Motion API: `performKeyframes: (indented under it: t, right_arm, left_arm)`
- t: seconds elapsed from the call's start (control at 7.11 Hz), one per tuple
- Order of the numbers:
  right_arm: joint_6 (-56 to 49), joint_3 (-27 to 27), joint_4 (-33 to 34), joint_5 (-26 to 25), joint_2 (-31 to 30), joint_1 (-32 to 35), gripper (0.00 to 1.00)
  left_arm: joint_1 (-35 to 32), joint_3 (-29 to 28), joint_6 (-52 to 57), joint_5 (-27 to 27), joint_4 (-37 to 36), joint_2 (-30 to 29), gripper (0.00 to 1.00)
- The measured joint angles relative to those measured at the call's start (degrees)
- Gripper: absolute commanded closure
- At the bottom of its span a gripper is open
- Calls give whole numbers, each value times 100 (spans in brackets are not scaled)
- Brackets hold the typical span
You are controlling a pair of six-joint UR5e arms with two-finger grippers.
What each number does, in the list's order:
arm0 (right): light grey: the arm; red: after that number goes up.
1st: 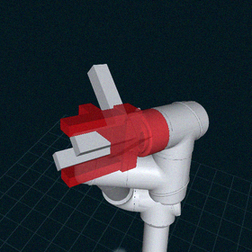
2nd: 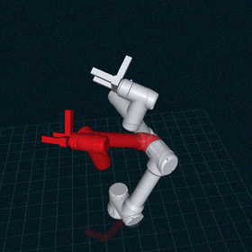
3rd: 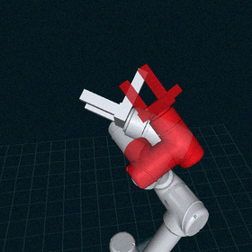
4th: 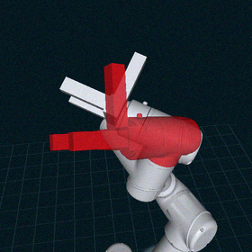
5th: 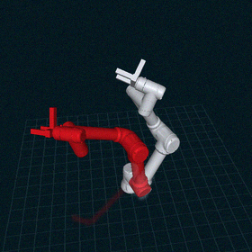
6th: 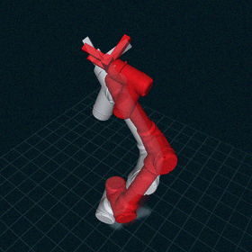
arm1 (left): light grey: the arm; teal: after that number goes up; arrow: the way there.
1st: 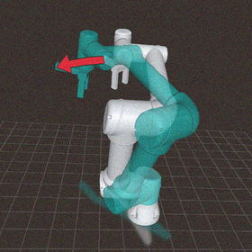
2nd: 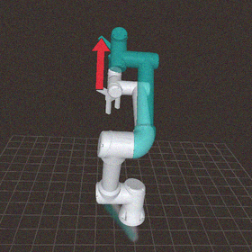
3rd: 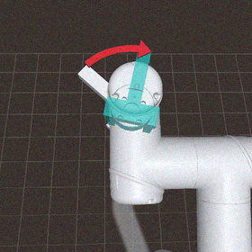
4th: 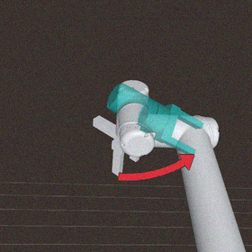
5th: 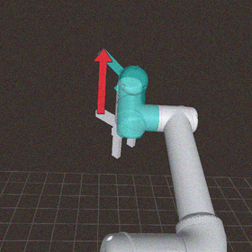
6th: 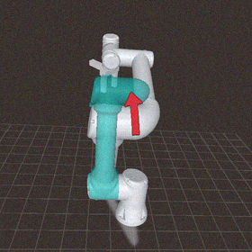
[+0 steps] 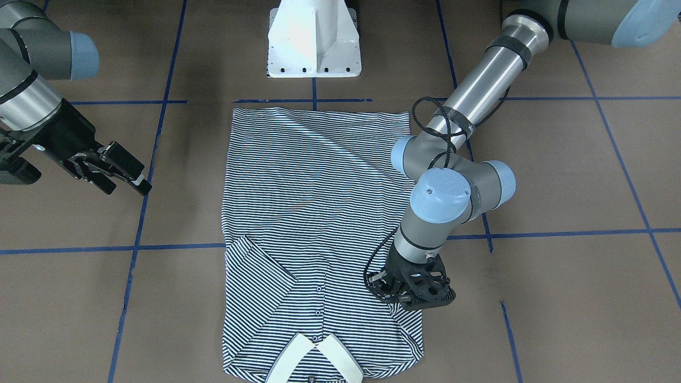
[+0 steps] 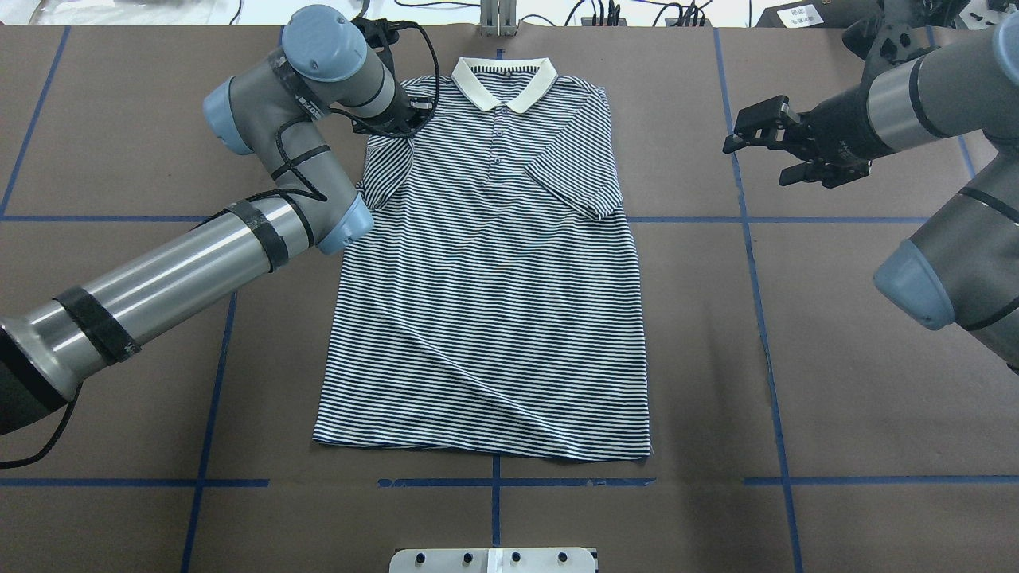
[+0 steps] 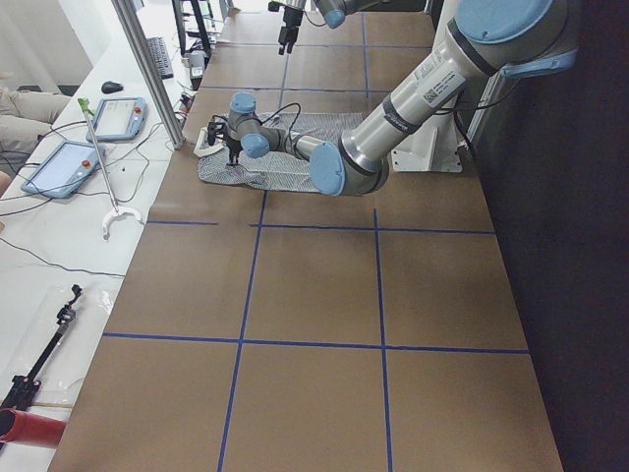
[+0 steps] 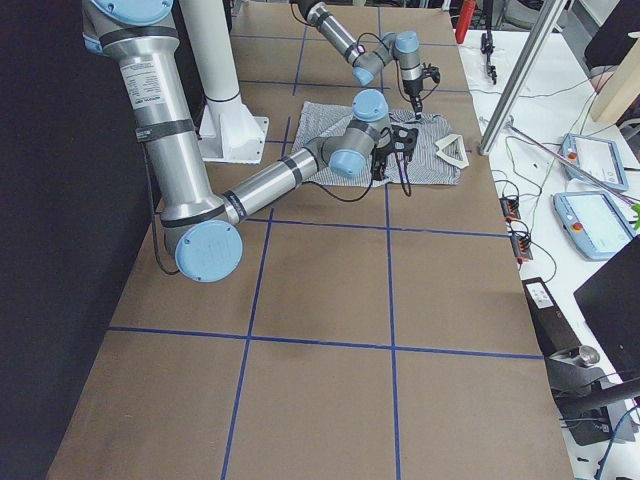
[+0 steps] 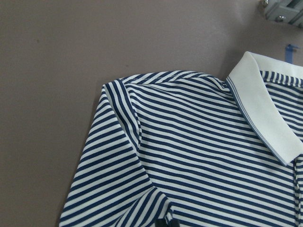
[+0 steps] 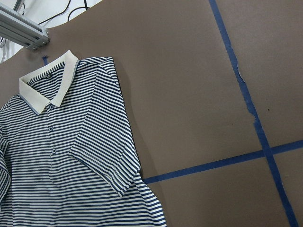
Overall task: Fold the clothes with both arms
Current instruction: 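Move both grippers to the hem corners nearest the robot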
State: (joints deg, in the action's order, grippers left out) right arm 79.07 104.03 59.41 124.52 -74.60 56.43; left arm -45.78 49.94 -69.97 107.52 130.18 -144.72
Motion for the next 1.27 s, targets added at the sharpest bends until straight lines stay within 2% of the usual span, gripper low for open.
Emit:
performKeyframes:
  t: [0.14, 0.42, 0.56, 0.98, 1.13, 1.27]
  right_arm:
    - [15, 18, 0, -8, 3, -16, 0]
    - [485, 183, -4, -150, 5, -276, 0]
    - [1012, 322, 0, -623, 3, -826, 0]
    - [2566, 715, 118, -2909, -38, -3209, 4]
    - [3017, 777, 333, -3699, -41, -3941, 6]
    - [3426, 887, 680, -4268, -80, -4469, 10]
  left_arm:
    - [33, 422, -35, -13, 13, 214, 30]
    - [241, 1955, -347, 3, -34, 992, 26]
    - [368, 2566, -584, 19, -47, 1232, 26]
    - [564, 4361, -952, 534, -28, 2339, 26]
    - [555, 4625, -943, 736, -12, 2564, 24]
    - [537, 4698, -921, 811, 0, 2651, 24]
